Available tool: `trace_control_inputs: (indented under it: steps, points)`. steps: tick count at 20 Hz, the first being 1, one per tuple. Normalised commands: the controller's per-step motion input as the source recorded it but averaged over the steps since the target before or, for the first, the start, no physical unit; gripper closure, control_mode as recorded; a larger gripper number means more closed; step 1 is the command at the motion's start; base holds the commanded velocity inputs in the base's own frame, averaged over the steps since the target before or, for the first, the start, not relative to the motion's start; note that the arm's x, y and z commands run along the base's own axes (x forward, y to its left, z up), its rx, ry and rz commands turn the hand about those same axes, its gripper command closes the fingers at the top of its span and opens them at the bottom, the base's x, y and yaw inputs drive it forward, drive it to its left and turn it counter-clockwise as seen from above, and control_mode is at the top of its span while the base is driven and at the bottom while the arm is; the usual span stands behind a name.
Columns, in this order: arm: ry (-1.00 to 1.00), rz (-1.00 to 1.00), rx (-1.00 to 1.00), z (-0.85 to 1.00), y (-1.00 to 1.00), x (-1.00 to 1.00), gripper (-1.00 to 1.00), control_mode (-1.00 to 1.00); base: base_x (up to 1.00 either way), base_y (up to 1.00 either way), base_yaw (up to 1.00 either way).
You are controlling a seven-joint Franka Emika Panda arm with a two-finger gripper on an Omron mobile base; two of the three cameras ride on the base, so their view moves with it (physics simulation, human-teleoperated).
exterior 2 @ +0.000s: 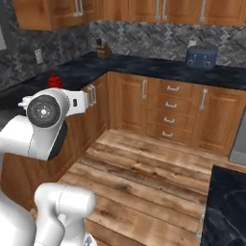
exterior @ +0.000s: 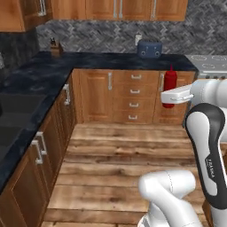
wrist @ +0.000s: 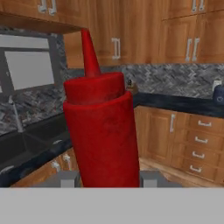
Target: Collect the turmeric, ketchup, and shaker from the cabinet and place them next to the stove.
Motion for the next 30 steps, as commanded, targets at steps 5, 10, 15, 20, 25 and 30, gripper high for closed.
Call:
trace_control_inputs:
  steps: [5, 10, 15, 20, 25, 30]
  points:
    - [0.00, 0.00, 0.00, 0.00, 0.00, 0.00, 1.00, 1.00, 0.83, 0.01, -0.48]
    - [0.00, 0.00, 0.00, 0.00, 0.00, 0.00, 1.00, 1.00, 0.92, 0.11, -0.47]
    - [0.00, 0.00, 0.00, 0.00, 0.00, 0.00, 1.00, 1.00, 0.91, 0.22, -0.47]
    - [0.00, 0.00, 0.00, 0.00, 0.00, 0.00, 1.00, 1.00, 0.94, 0.29, -0.45]
    - [0.00, 0.00, 0.00, 0.00, 0.00, 0.00, 1.00, 1.00, 0.95, 0.29, -0.42]
    - [0.00, 0.00, 0.00, 0.00, 0.00, 0.00, 1.00, 1.00, 0.99, 0.20, -0.33]
